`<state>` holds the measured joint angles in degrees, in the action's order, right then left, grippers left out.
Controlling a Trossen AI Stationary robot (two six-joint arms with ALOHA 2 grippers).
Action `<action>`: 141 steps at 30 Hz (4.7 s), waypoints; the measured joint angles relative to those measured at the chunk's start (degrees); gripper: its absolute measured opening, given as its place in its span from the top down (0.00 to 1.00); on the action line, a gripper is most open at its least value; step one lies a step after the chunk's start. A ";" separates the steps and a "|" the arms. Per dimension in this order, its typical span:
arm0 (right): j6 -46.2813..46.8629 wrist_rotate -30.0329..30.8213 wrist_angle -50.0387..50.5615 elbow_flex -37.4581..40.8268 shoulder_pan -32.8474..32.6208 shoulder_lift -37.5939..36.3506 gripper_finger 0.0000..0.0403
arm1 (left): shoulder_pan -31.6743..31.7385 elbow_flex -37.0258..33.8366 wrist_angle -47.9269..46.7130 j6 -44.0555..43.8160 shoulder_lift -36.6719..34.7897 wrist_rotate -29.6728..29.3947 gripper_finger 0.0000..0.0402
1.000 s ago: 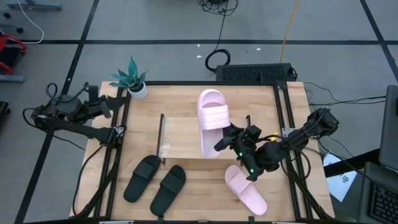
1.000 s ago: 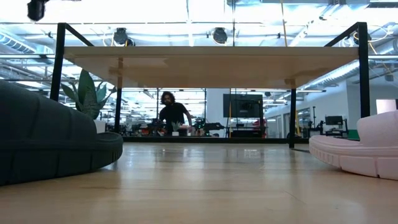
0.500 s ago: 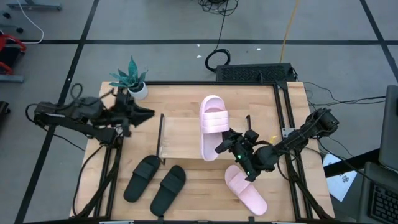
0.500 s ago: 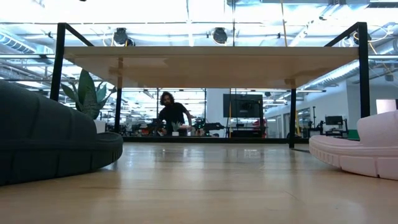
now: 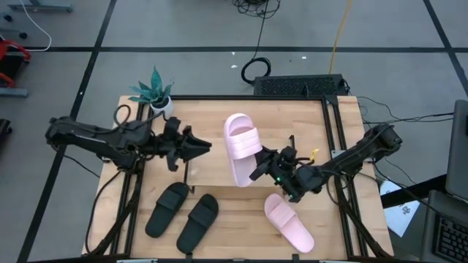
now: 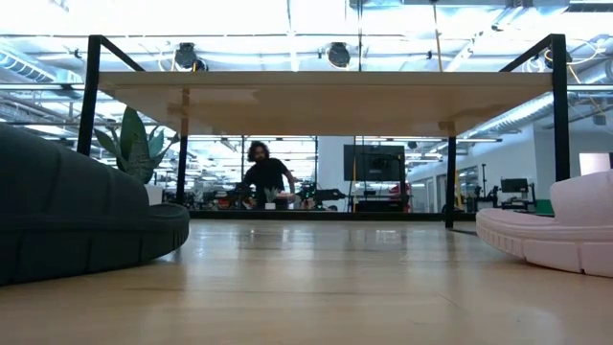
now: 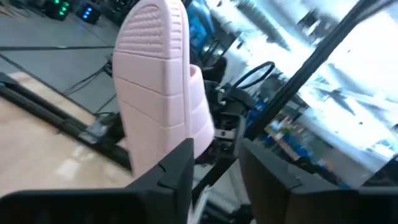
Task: Pick and place slides into the shelf
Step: Put the right pink slipper on the shelf
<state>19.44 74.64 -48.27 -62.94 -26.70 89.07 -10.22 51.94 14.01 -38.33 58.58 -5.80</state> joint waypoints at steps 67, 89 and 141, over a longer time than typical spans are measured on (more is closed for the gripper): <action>7.35 -26.87 17.06 -0.07 21.79 -9.54 1.00 | 6.21 -0.02 5.02 -10.88 11.63 -12.41 0.42; 9.88 -26.91 16.79 -1.51 22.74 -6.10 1.00 | 6.45 0.02 12.57 -13.16 15.58 -12.46 0.42; -14.30 -32.62 39.69 -11.45 23.13 -14.14 0.70 | 1.32 0.01 -5.45 -22.21 5.71 0.63 0.87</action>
<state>5.13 42.02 -8.58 -74.39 -3.57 74.92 -8.90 51.95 8.56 -60.54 64.29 -5.18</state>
